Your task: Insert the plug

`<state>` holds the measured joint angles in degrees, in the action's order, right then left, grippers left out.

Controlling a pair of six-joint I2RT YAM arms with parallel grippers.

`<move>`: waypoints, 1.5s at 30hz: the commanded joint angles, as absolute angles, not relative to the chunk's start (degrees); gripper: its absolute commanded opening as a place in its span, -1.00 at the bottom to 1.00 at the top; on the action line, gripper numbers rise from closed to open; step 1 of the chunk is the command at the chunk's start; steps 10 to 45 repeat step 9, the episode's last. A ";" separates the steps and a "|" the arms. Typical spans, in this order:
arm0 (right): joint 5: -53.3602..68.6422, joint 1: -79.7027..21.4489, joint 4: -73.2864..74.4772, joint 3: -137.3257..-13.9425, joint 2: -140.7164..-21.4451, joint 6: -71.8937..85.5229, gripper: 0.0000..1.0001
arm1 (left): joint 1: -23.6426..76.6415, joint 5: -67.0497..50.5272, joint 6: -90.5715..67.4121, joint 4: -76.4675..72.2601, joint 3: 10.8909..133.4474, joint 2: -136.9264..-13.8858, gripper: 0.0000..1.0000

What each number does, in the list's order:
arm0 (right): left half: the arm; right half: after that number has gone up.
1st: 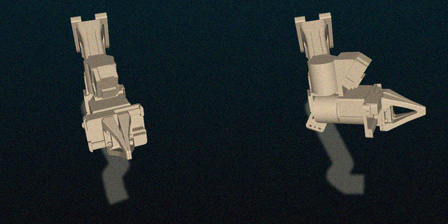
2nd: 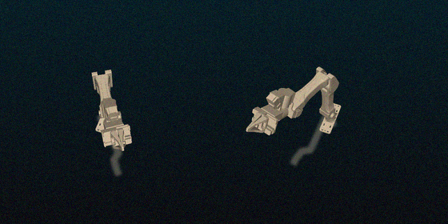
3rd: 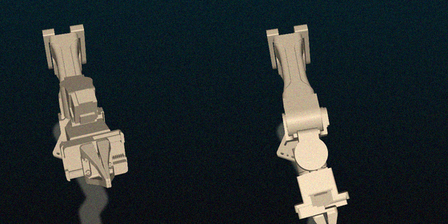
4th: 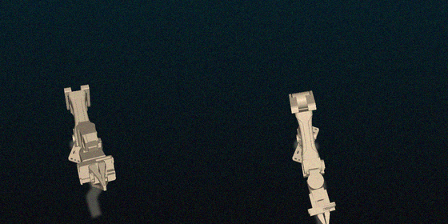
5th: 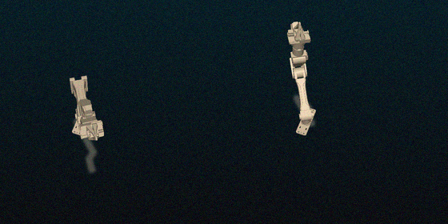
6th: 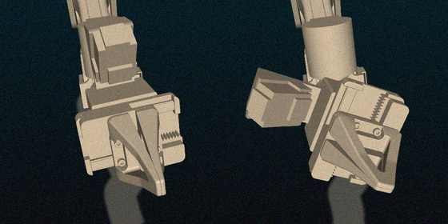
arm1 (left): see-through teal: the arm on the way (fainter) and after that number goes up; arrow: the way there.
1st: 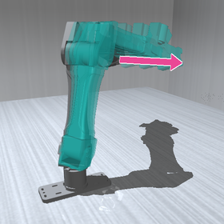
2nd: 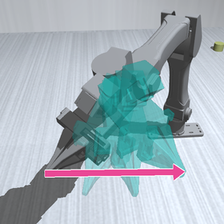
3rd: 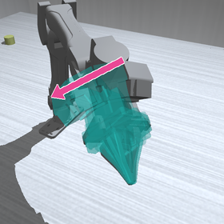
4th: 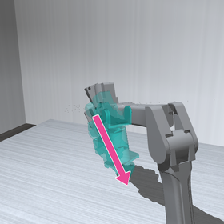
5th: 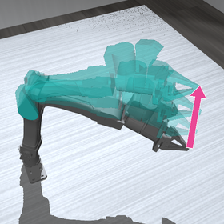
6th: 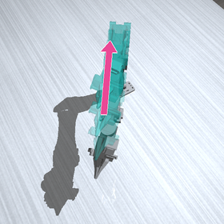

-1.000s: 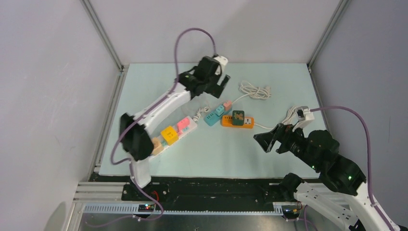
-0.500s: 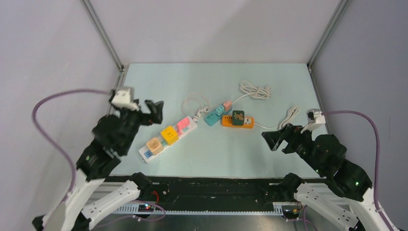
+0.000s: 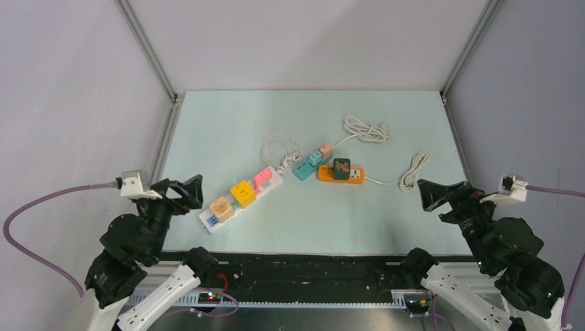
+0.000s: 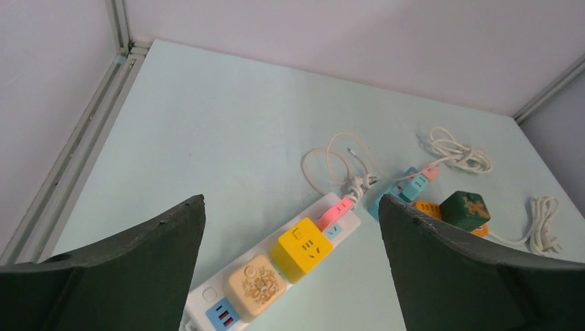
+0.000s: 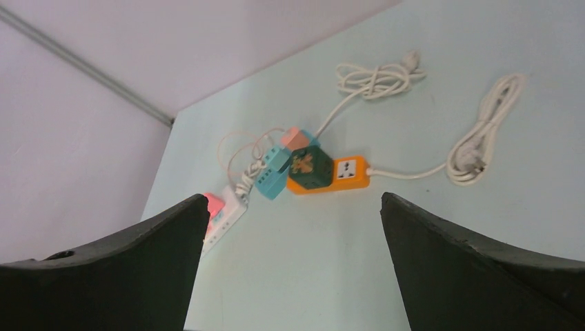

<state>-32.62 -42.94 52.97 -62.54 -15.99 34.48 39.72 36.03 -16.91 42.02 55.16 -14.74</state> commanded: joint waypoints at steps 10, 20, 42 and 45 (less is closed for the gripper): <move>-45.89 -42.73 55.57 -63.88 -15.04 33.65 0.99 | 39.90 41.22 -18.33 45.32 54.00 -13.48 0.96; -45.89 -42.73 55.57 -63.88 -15.04 33.65 0.99 | 39.90 41.22 -18.33 45.32 54.00 -13.48 0.96; -45.89 -42.73 55.57 -63.88 -15.04 33.65 0.99 | 39.90 41.22 -18.33 45.32 54.00 -13.48 0.96; -45.89 -42.73 55.57 -63.88 -15.04 33.65 0.99 | 39.90 41.22 -18.33 45.32 54.00 -13.48 0.96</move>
